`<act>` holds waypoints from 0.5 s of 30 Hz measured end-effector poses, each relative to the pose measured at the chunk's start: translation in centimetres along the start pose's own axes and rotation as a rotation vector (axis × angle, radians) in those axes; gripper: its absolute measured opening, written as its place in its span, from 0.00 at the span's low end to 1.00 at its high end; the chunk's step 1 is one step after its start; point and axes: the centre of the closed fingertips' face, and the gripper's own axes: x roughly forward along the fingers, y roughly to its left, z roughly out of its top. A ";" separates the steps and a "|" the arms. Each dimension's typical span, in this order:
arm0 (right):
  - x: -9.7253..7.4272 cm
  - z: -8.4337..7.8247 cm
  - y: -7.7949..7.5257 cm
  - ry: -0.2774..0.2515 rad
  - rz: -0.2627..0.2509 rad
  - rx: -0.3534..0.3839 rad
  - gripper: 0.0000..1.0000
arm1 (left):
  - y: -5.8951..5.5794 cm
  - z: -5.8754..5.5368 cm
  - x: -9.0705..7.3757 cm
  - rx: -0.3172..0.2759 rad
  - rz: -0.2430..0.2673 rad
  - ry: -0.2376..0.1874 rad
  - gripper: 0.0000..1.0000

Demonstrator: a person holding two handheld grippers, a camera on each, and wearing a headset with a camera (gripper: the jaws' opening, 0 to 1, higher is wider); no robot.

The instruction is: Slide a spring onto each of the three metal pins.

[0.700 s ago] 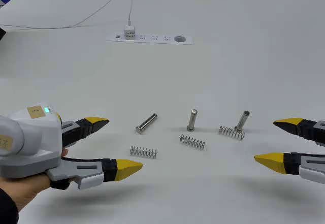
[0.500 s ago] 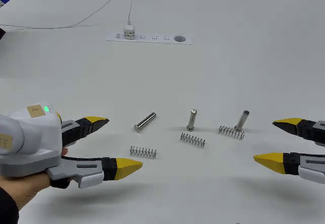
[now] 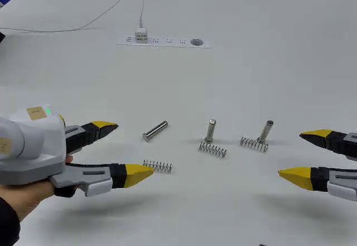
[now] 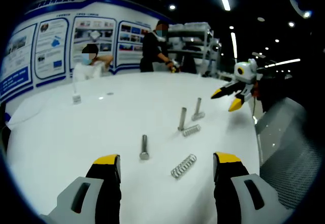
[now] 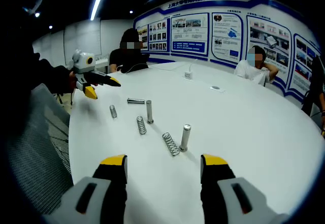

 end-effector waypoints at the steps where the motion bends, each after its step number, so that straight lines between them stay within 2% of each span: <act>1: 0.0 0.0 0.0 0.000 0.000 0.001 0.60 | 0.1 0.1 0.0 0.002 0.000 0.000 0.75; 7: 0.0 -0.1 -0.1 -0.001 -0.004 0.004 0.60 | 0.7 0.9 0.4 0.021 0.001 0.004 0.72; 15: 0.0 -0.4 0.0 0.010 -0.006 0.006 0.60 | 1.4 1.2 1.0 0.044 0.007 0.027 0.67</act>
